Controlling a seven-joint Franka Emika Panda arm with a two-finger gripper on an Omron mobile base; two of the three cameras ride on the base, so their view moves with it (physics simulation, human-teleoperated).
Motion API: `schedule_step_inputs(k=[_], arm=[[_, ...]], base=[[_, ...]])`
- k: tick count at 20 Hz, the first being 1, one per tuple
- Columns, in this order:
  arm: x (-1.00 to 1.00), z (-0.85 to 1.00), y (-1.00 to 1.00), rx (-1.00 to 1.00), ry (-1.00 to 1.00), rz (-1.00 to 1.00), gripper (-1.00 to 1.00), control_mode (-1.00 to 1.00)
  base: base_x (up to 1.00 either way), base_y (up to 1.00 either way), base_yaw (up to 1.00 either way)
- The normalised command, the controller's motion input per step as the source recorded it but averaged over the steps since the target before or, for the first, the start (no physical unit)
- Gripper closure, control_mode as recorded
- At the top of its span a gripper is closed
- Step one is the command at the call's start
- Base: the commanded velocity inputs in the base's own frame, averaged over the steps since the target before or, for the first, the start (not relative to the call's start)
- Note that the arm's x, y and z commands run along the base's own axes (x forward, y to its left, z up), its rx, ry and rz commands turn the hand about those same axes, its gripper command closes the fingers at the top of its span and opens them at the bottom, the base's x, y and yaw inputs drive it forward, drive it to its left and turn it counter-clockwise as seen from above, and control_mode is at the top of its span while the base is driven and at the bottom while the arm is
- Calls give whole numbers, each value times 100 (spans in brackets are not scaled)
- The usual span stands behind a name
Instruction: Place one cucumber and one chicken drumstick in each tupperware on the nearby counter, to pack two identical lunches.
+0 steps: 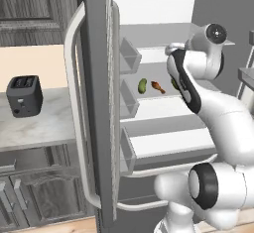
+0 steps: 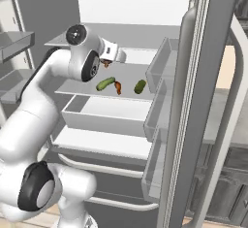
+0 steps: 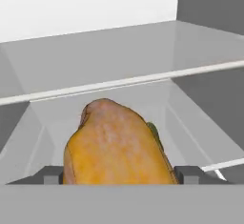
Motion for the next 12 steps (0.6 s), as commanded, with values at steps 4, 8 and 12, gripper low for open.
schedule_step_inputs(k=[4,8,12], arm=[[-100,-100,0,0,42,-2,100,-100],[-69,-100,-5,-3,3,0,100,-100],[-39,-50,2,0,8,4,100,100]], base=[[0,0,0],[0,0,0],[-48,12,6]])
